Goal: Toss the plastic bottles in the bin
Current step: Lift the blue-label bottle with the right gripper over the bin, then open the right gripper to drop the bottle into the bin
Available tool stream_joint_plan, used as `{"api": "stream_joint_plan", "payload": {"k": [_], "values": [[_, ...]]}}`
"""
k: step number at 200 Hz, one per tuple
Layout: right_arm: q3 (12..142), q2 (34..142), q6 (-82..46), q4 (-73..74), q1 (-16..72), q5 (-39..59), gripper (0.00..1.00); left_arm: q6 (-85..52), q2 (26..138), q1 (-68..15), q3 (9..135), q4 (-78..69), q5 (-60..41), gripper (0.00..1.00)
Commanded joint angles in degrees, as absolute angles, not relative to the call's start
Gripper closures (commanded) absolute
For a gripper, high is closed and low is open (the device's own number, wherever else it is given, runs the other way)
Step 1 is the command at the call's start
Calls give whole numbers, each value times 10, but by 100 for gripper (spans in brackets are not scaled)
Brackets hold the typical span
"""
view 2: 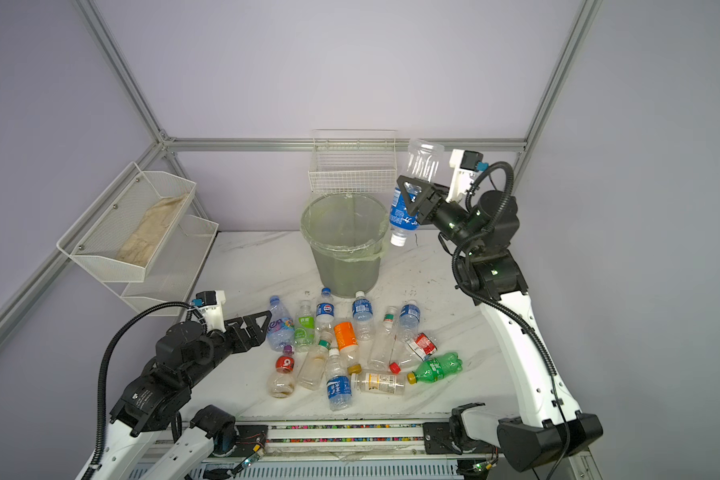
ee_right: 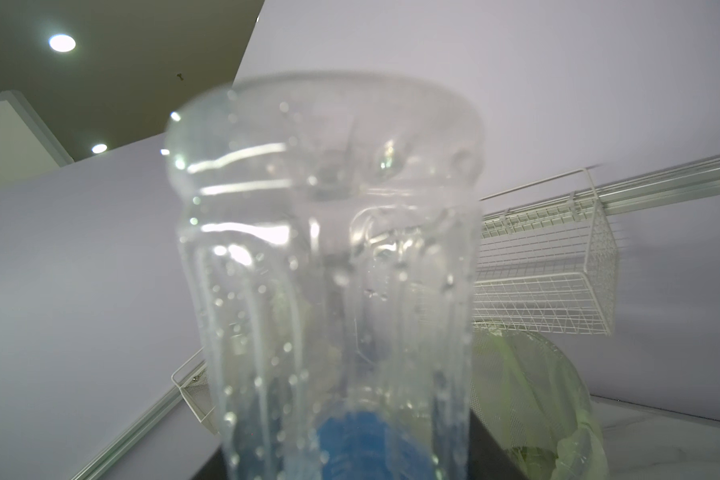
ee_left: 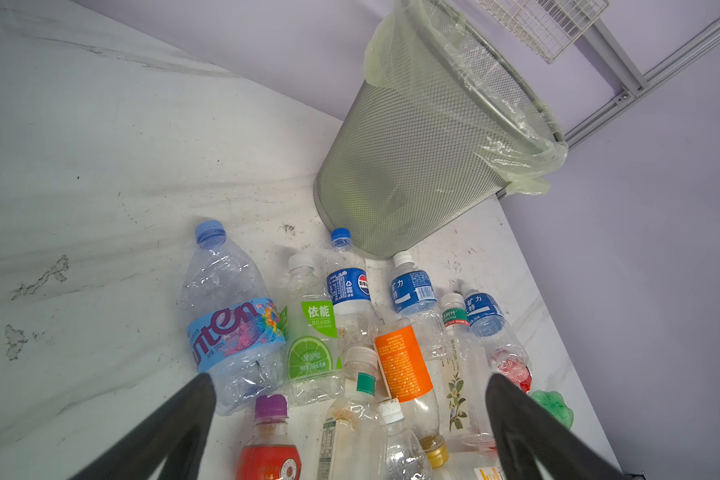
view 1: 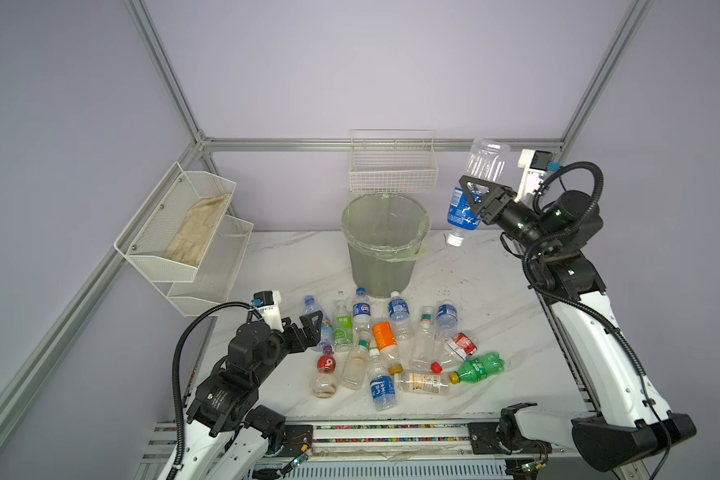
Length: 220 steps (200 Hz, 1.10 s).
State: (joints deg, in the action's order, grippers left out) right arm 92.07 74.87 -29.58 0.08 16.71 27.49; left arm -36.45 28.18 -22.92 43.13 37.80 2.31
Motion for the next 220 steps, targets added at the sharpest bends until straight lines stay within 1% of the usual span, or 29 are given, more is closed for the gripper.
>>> {"api": "stream_joint_plan", "payload": {"k": [1,15,42,74,93,95,99,103,104,105,106,107,108,109,110,112,122,134,156,167,188,220], "values": [[979,808,-247,-43,206,239,100,-363,272,-230,426,365,18,0],[1008,831,-227,-56,222,220,100,-363,272,-231,428,369,18,0],[1007,857,-224,-6,233,180,100,-365,277,-231,432,380,18,0],[1125,1002,-229,-61,246,184,100,-367,270,-231,433,388,23,0],[1233,1096,-202,-144,275,148,100,-368,265,-231,428,388,27,0],[1249,1105,-198,-154,279,143,96,-368,265,-231,429,388,27,0],[1277,1124,-190,-179,284,134,81,-368,265,-230,429,390,27,0],[1307,1143,-184,-204,290,123,64,-369,265,-231,431,390,26,0],[1313,1148,-183,-213,292,118,55,-368,265,-231,432,391,26,0],[1319,1148,-181,-221,293,114,40,-368,265,-230,432,391,26,0],[1329,1156,-179,-227,295,110,40,-368,265,-230,432,392,27,0],[1336,1160,-177,-234,297,103,33,-368,265,-231,433,392,27,0],[1343,1160,-177,-243,299,97,17,-368,265,-231,434,393,27,0],[1349,1163,-176,-250,300,90,11,-368,265,-230,434,393,27,0],[1357,1168,-175,-257,302,81,7,-368,266,-230,434,394,27,0],[1370,1175,-173,-271,305,67,4,-369,266,-231,435,395,27,0],[1417,1198,-164,-321,319,0,3,-368,266,-230,441,403,32,0],[1414,1189,-154,-323,330,-37,3,-365,263,-230,445,410,35,0],[1299,1107,-146,-221,335,-35,3,-367,258,-231,441,412,39,0],[1265,1077,-143,-197,335,-38,3,-368,259,-231,441,411,39,0],[1256,1055,-136,-199,335,-51,3,-368,264,-231,442,412,35,0],[1252,1043,-134,-203,335,-45,3,-370,266,-230,443,412,32,0]]}}
